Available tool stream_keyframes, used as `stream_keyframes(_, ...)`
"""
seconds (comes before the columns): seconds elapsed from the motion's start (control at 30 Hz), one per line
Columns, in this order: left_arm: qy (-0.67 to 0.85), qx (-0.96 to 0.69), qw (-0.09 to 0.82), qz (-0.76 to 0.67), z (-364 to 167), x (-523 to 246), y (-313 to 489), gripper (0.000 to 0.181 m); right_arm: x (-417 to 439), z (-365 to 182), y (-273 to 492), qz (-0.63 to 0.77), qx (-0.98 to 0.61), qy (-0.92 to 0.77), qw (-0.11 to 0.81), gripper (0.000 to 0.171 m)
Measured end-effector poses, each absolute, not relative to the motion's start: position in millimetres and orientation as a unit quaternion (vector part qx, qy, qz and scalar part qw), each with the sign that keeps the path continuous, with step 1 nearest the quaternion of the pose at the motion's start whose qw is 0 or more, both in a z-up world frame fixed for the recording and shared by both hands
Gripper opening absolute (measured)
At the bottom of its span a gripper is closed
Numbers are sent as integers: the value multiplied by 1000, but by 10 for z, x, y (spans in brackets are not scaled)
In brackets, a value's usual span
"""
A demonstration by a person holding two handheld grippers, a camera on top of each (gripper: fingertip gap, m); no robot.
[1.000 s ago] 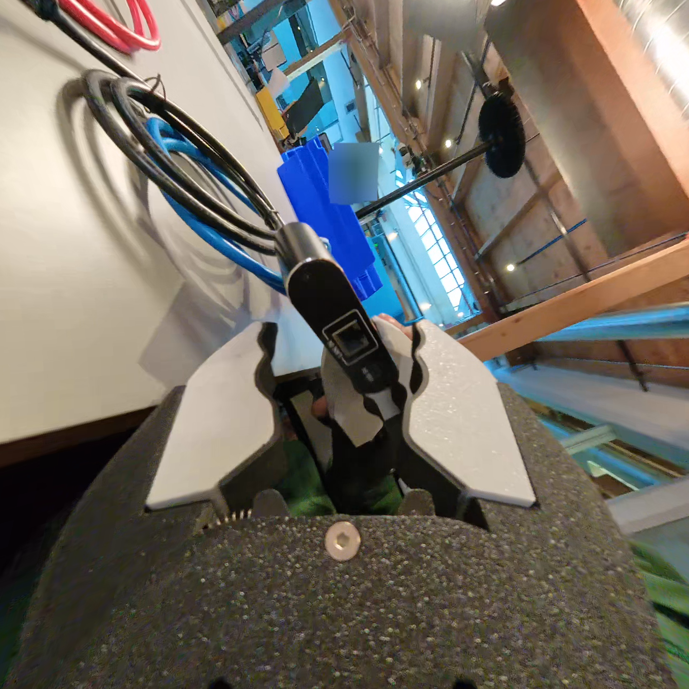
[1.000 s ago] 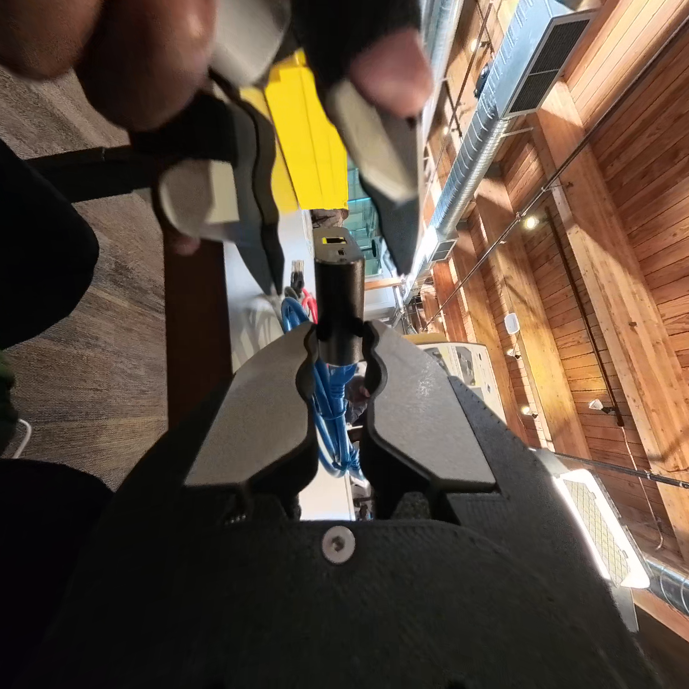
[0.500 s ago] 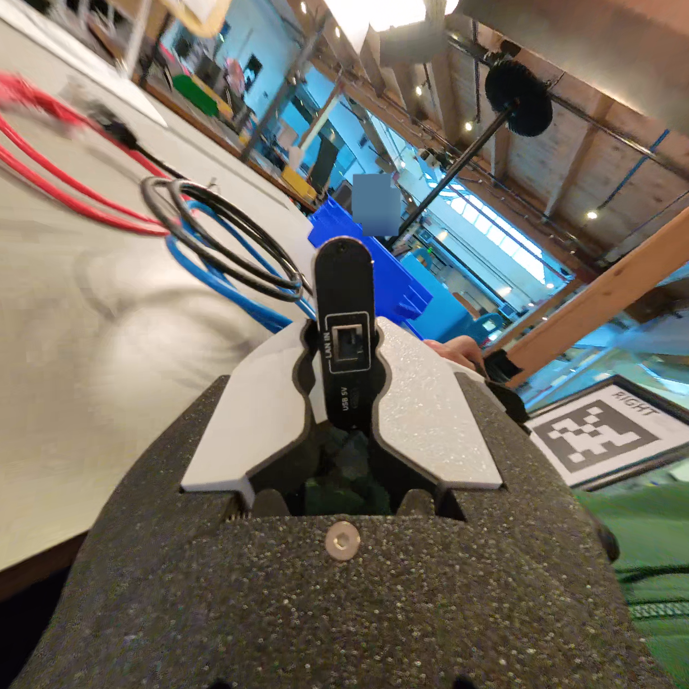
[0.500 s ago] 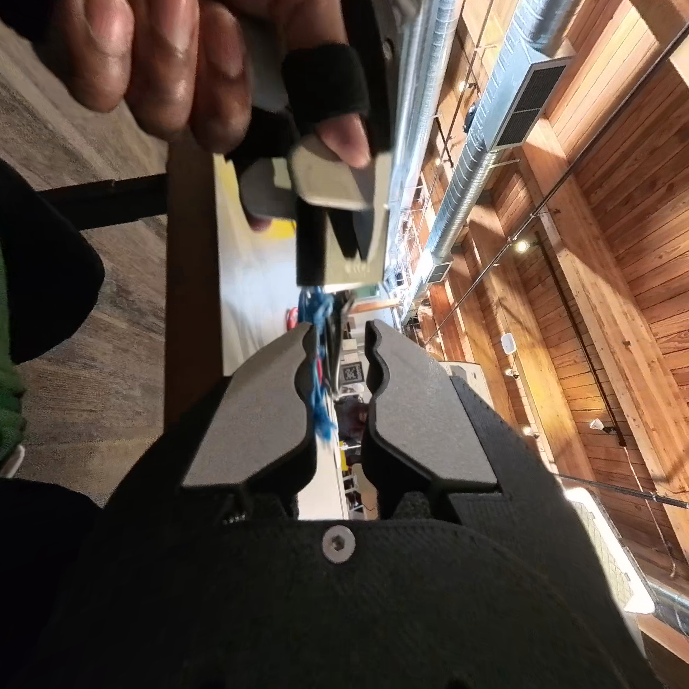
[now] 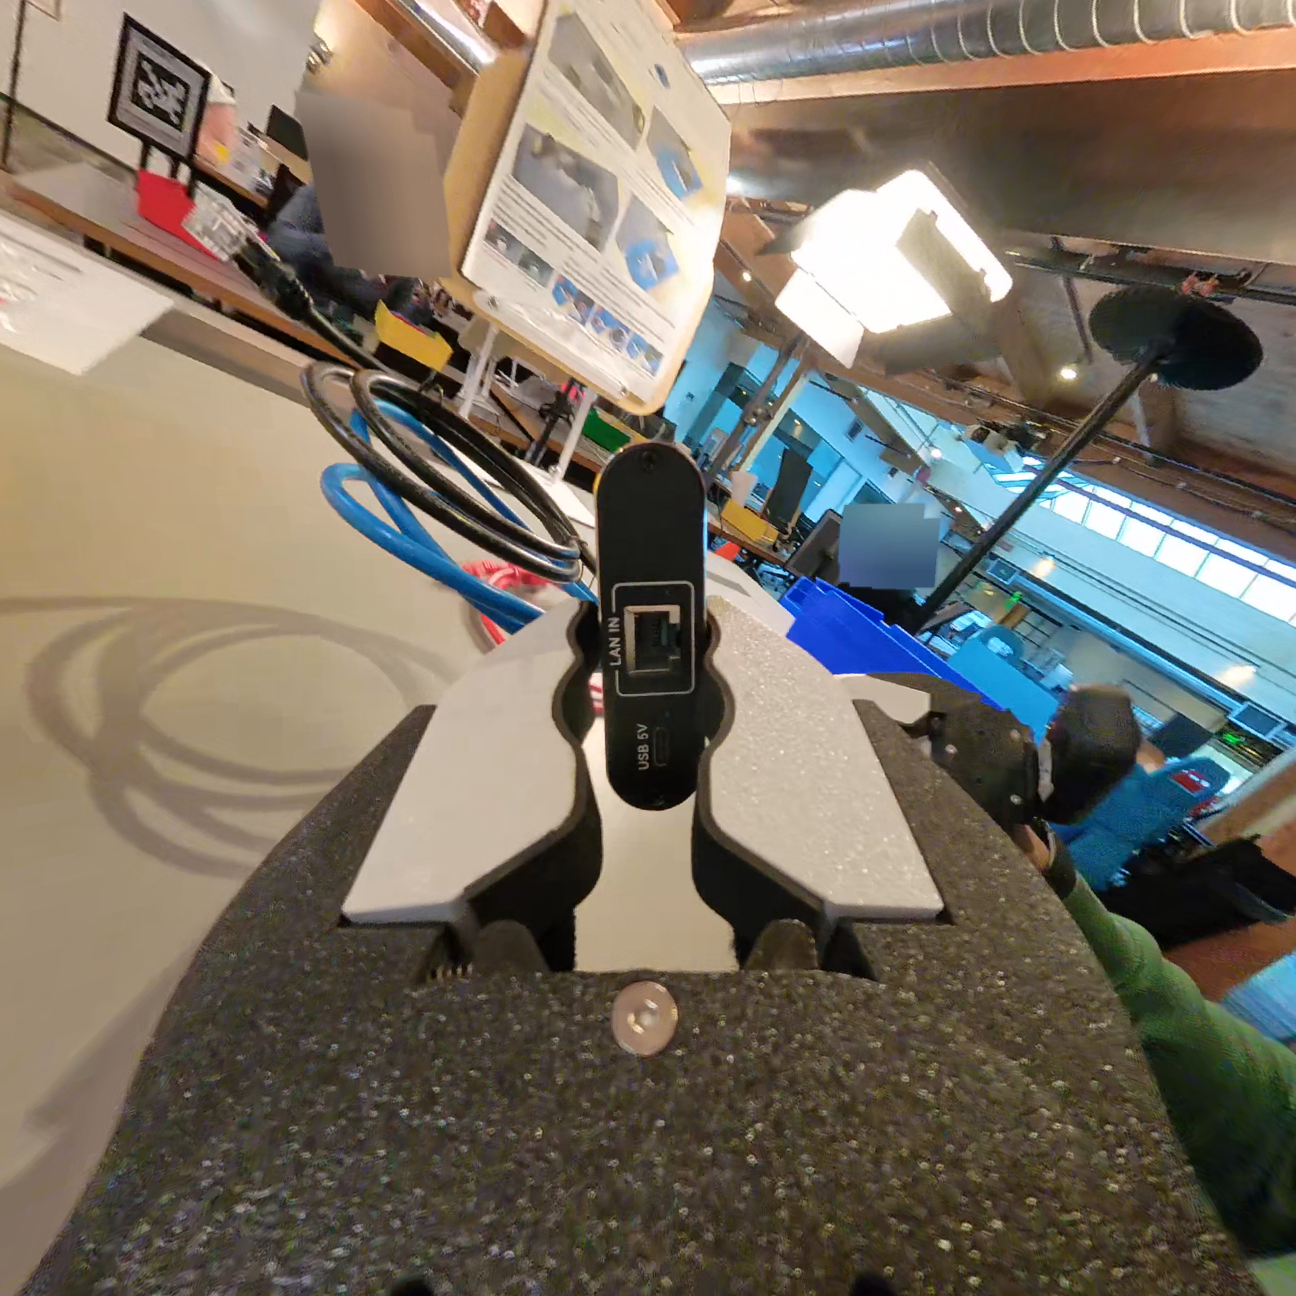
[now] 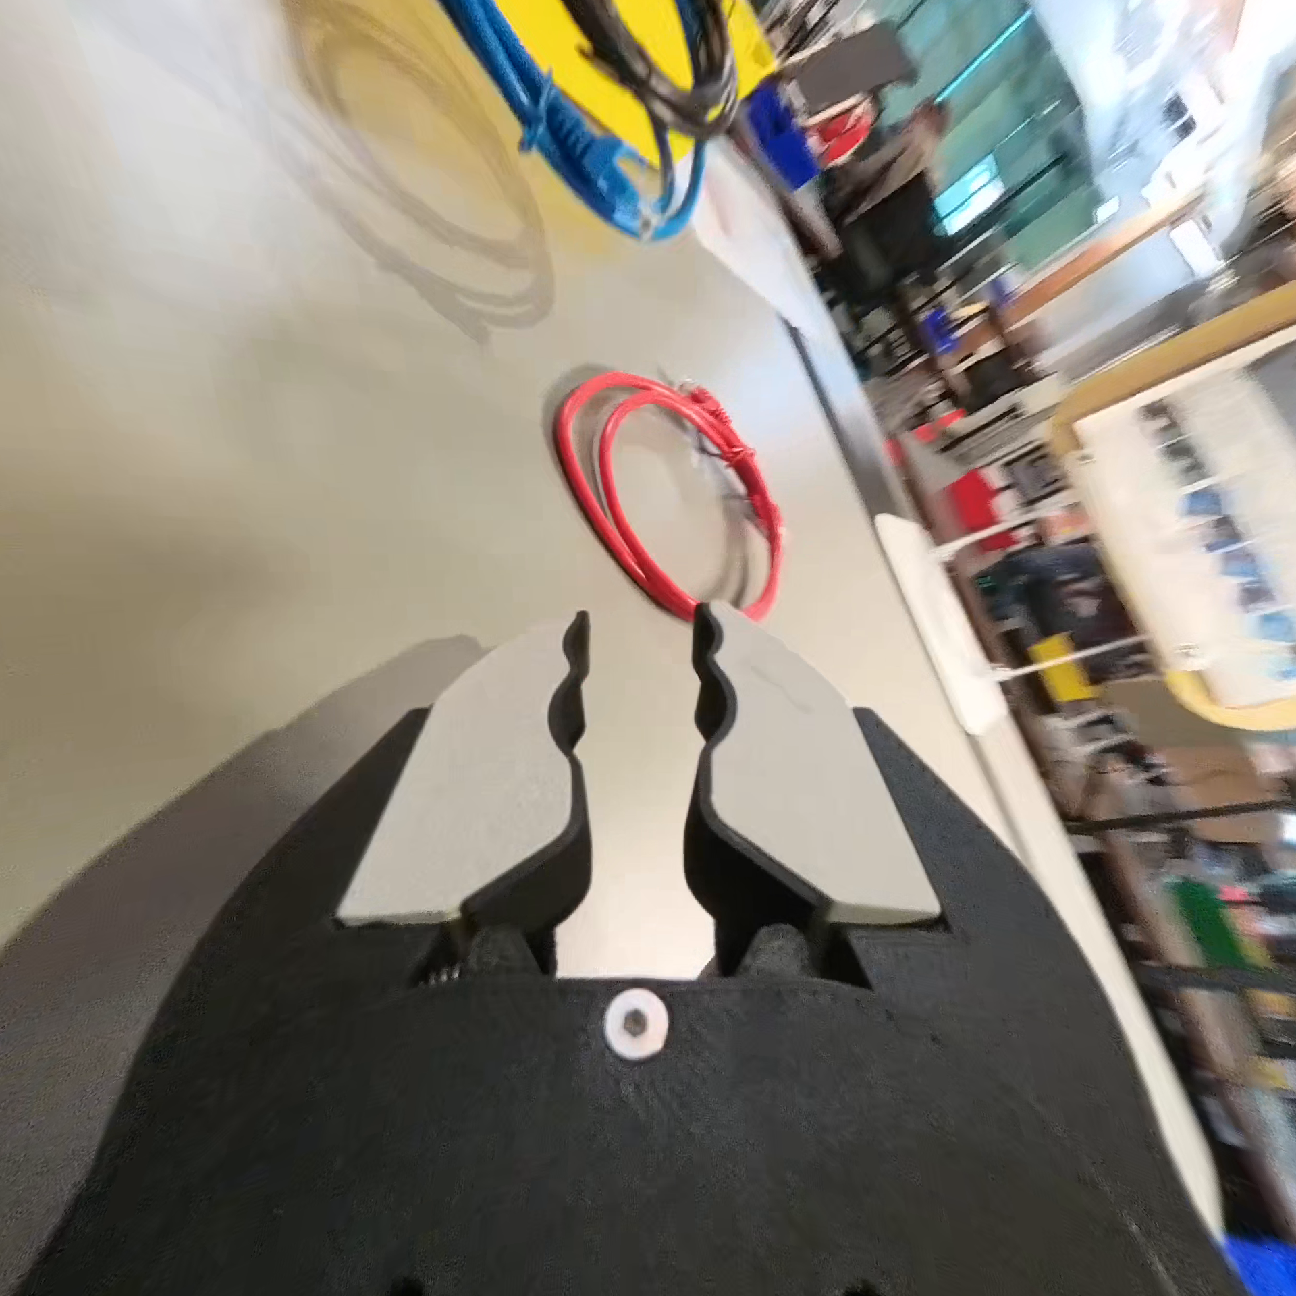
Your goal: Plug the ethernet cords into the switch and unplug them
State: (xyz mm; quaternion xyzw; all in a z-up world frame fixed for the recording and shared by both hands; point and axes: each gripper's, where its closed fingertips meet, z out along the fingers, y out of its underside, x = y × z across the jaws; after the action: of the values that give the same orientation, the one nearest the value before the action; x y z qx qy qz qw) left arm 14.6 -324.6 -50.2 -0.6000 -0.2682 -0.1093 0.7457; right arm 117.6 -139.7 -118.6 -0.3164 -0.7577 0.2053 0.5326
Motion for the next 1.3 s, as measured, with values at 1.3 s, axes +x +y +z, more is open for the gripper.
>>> stream_keyframes(1.3,-269,-564,770,-125,-291,-307,-3108,27,286,-1723,-611,159,-533,-775,298,18)
